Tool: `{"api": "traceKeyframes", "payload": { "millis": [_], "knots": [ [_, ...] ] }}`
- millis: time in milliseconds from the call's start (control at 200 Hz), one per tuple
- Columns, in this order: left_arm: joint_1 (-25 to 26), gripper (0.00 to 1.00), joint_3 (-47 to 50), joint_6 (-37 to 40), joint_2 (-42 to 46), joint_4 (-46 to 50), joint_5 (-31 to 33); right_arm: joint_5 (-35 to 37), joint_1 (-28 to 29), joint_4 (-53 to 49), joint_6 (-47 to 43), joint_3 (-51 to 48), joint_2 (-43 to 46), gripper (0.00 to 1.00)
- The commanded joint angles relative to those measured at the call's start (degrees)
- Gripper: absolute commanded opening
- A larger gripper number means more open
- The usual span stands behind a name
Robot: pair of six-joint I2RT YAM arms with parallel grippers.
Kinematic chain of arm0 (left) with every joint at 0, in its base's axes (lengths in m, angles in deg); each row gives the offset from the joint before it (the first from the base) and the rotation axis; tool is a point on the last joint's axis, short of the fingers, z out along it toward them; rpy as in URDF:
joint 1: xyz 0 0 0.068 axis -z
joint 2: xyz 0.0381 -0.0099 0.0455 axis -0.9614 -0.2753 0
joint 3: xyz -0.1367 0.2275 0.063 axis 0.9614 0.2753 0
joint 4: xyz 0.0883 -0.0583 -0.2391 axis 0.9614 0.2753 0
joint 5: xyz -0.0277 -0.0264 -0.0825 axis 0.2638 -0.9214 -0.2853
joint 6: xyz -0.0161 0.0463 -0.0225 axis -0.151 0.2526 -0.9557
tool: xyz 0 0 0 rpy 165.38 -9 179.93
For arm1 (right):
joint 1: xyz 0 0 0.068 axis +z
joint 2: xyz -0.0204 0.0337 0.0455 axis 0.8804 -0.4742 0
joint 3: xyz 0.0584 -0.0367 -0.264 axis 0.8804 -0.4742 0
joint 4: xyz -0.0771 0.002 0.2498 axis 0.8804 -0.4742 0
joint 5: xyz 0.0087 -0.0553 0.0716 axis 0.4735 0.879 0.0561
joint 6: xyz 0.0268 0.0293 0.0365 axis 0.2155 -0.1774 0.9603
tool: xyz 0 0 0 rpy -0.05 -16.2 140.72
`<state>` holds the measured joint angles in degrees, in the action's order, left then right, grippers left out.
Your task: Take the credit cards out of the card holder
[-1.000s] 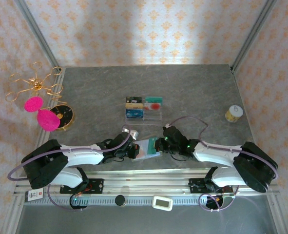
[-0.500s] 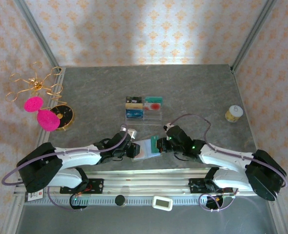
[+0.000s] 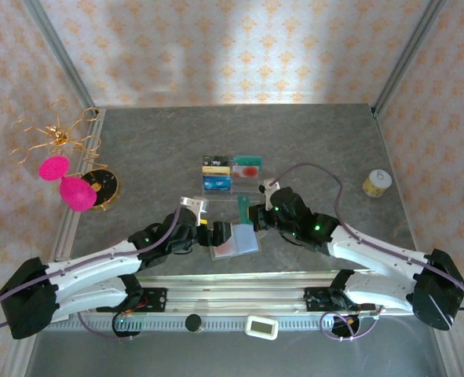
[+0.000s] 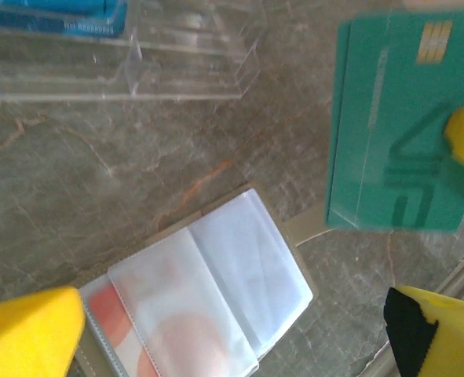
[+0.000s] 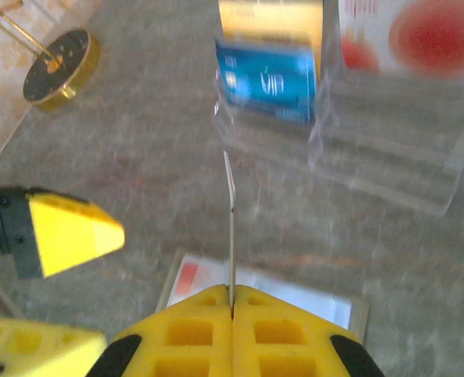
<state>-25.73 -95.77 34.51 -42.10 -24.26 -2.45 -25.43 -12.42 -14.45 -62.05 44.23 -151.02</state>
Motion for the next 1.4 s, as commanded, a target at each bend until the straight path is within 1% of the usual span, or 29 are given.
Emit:
{"api": "traceKeyframes", "payload": {
  "millis": [0, 60, 145, 255, 320, 516, 551, 631, 721, 841, 926, 1021, 1126, 1231, 1311, 1397],
  "knots": [
    [-0.98, 0.99, -0.63, -0.73, 3.2, 2.83, 3.58, 7.96, -0.69, -0.29, -8.96, 8.1, -1.88, 0.0],
    [-1.44, 0.99, -0.82, -0.96, 4.54, 3.84, 4.23, 8.71, -1.57, -0.39, -12.67, 12.86, -3.86, 0.0],
    [-2.07, 0.99, -1.72, -0.83, 5.64, 5.96, 5.49, 6.59, -3.53, 1.01, -16.97, 18.33, -6.92, 0.0],
    [-2.37, 0.99, -3.89, 0.8, 6.35, 9.0, 6.99, 1.26, -6.57, 1.65, -23.76, 24.81, -11.18, 0.0],
    [-2.37, 0.99, -4.94, 1.98, 6.81, 9.97, 7.3, -1.4, -8.41, -0.2, -27.88, 29.83, -14.59, 0.0],
    [-3.08, 0.99, -6.66, 3.72, 7.56, 11.38, 8.87, -12.78, -11.8, -9.8, -43.32, 42.47, -23.15, 0.0],
    [-3.31, 0.99, -7.01, 5.65, 7.56, 11.51, 8.84, -14.75, -12.48, -11.55, -44.71, 44.33, -24.31, 0.0],
    [-3.87, 0.99, -8.0, 7.41, 7.39, 11.81, 8.98, -20.4, -15.06, -15.29, -48.65, 48.83, -27.0, 0.0],
    [-4.62, 0.99, -9.32, 9.33, 6.67, 12.51, 9.05, -23.33, -16.02, -18.88, -53.52, 54.32, -30.62, 0.0],
    [-6.15, 0.99, -10.74, 12.13, 5.38, 13.04, 8.82, -27.68, -17.38, -29.43, -60.37, 65.48, -38.96, 0.0],
    [-7.72, 0.99, -11.12, 13.09, 4.46, 12.56, 8.91, -27.88, -18.02, -34.81, -64.67, 70.61, -43.71, 0.0],
    [-10.12, 0.99, -12.27, 13.35, 2.99, 12.28, 8.11, -27.34, -18.99, -37.47, -68.47, 72.45, -46.82, 0.0],
    [-11.53, 0.99, -13.86, 14.9, 1.39, 11.97, 7.53, -26.63, -20.38, -39.27, -72.03, 72.9, -48.44, 0.0],
    [-11.73, 0.96, -15.11, 16.95, 0.64, 11.15, 7.31, -27.2, -21.56, -42.37, -76.14, 73.39, -49.37, 0.0],
    [-12.03, 0.96, -15.73, 17.43, 0.78, 10.89, 8.17, -27.82, -22.02, -45.01, -78.73, 74.81, -50.31, 0.0],
    [-12.84, 0.96, -15.54, 17.93, 1.66, 10.07, 7.48, -27.91, -22.44, -47.23, -81.04, 75.73, -51.0, 0.0]
  ]
}}
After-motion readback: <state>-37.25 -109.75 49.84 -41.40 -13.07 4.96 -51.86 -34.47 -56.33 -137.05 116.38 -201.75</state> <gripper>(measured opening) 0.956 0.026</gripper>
